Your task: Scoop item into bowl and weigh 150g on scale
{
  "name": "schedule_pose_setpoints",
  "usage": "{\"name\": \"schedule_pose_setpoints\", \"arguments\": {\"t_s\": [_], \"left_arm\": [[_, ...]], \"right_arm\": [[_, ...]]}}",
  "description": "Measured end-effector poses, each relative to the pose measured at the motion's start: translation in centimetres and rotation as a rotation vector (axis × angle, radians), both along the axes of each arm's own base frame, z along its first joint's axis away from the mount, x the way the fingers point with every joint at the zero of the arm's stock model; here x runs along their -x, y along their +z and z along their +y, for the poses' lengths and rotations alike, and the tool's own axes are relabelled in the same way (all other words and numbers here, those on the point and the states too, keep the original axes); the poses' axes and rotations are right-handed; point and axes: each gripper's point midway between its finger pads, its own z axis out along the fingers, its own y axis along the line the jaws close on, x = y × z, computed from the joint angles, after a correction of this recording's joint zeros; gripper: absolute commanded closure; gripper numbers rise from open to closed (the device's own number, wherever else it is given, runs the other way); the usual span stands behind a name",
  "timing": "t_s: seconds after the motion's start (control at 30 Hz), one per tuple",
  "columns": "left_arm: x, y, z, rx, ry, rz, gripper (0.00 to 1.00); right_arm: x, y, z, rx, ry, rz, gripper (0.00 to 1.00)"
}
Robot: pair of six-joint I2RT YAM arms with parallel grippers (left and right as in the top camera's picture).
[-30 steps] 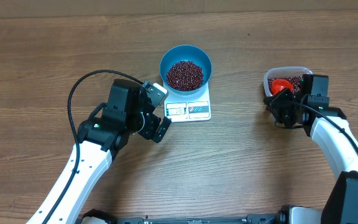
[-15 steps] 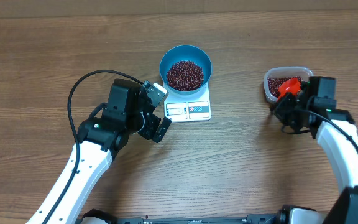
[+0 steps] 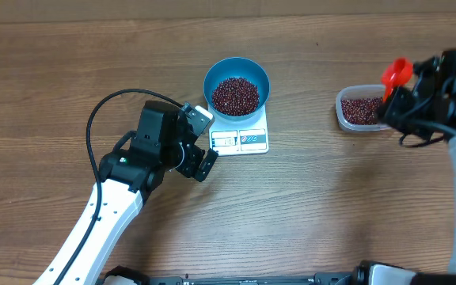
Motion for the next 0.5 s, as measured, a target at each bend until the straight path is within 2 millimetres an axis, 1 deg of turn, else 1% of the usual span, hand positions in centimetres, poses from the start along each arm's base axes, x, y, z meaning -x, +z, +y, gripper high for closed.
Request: {"name": "schedule_pose_setpoints", "arguments": {"t_s": [0.03,0.1,0.23,0.3,0.37,0.5], "left_arm": [[0.0,0.0,0.0,0.000,0.000,0.000,0.01],[0.0,0.0,0.0,0.000,0.000,0.000,0.01],[0.0,0.0,0.0,0.000,0.000,0.000,0.00],[0.0,0.0,0.0,0.000,0.000,0.000,0.00],[0.0,0.0,0.0,0.000,0.000,0.000,0.00],[0.0,0.0,0.0,0.000,0.000,0.000,0.00]], "right_arm": [[-0.2,-0.1,-0.2,0.015,0.020,0.026,0.97],[-0.6,-1.1,-0.6,0.032,0.045,0.079,0.97],[-0.9,-5.3,-1.4,0.055,0.088,0.231,0.96],[-1.0,-6.8,-1.6,0.060,0.109,0.277,0.96],[-1.0,-8.0,-1.7,0.065,0.130,0.315,0.96],[-1.1,-9.6,-2.2,0.086,0.158,0.363,0.96]]}}
